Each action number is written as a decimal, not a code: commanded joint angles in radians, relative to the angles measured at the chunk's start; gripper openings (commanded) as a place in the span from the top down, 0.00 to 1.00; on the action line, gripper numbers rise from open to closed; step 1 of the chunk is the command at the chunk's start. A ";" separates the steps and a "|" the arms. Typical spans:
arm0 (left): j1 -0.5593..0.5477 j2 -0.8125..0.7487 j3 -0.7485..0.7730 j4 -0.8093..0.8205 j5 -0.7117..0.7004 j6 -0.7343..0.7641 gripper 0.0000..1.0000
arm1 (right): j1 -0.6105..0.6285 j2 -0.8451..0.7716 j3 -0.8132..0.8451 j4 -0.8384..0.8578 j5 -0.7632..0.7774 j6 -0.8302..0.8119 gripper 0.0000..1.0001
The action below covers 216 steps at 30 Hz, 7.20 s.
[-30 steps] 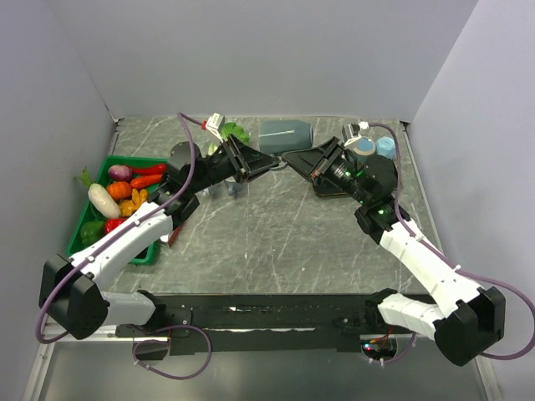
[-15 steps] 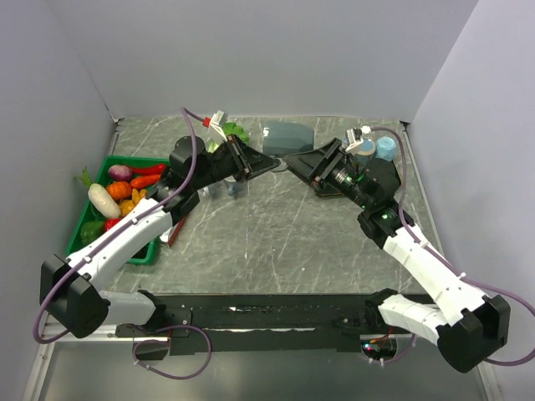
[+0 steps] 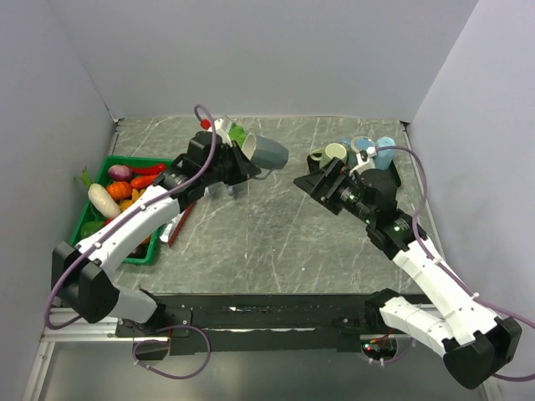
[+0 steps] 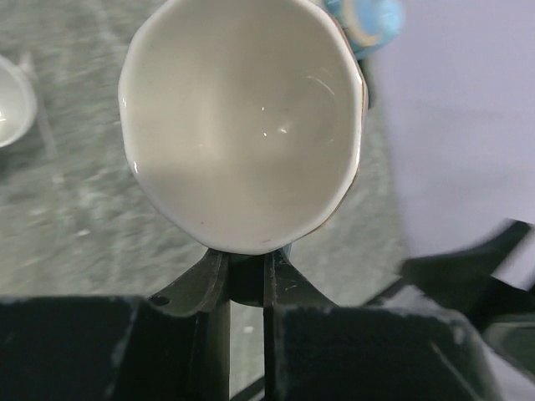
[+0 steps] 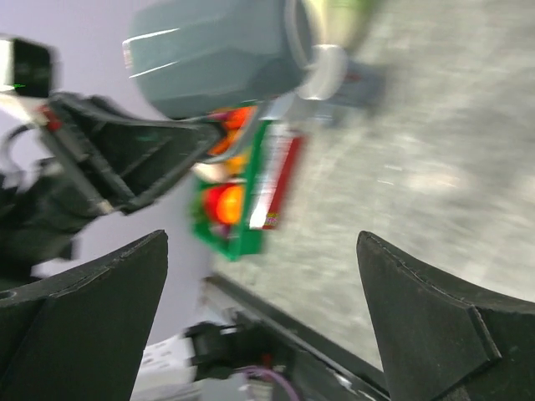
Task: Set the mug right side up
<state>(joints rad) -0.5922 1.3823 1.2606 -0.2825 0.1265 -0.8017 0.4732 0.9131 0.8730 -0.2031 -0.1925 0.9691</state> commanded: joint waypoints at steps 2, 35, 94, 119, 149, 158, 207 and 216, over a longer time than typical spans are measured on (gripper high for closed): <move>-0.004 0.043 0.062 0.031 -0.123 0.133 0.99 | -0.010 -0.043 0.112 -0.321 0.277 -0.098 0.00; -0.129 0.583 0.480 -0.310 -0.660 0.424 0.99 | -0.188 0.023 0.092 -0.398 0.139 -0.119 0.00; -0.152 0.087 0.215 -0.212 -0.320 0.384 0.04 | -0.317 0.750 0.708 -0.608 0.375 0.026 0.00; -0.084 -0.017 0.138 -0.218 -0.242 0.351 0.04 | -0.249 1.233 1.143 -0.800 0.479 0.732 0.04; 0.032 -0.015 0.102 -0.211 -0.163 0.354 0.04 | -0.274 1.324 1.187 -1.000 0.553 0.847 0.23; 0.043 -0.028 0.066 -0.193 -0.146 0.332 0.04 | -0.297 1.221 1.029 -0.970 0.568 0.816 0.24; 0.088 -0.026 0.051 -0.179 -0.113 0.338 0.04 | -0.260 1.345 1.239 -1.033 0.587 0.689 0.23; 0.092 -0.023 0.051 -0.182 -0.103 0.337 0.04 | -0.262 1.330 1.219 -0.957 0.565 0.652 0.24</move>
<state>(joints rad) -0.5045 1.3697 1.2957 -0.4782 0.0044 -0.4725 0.2142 2.2353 2.0830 -1.1297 0.3370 1.6337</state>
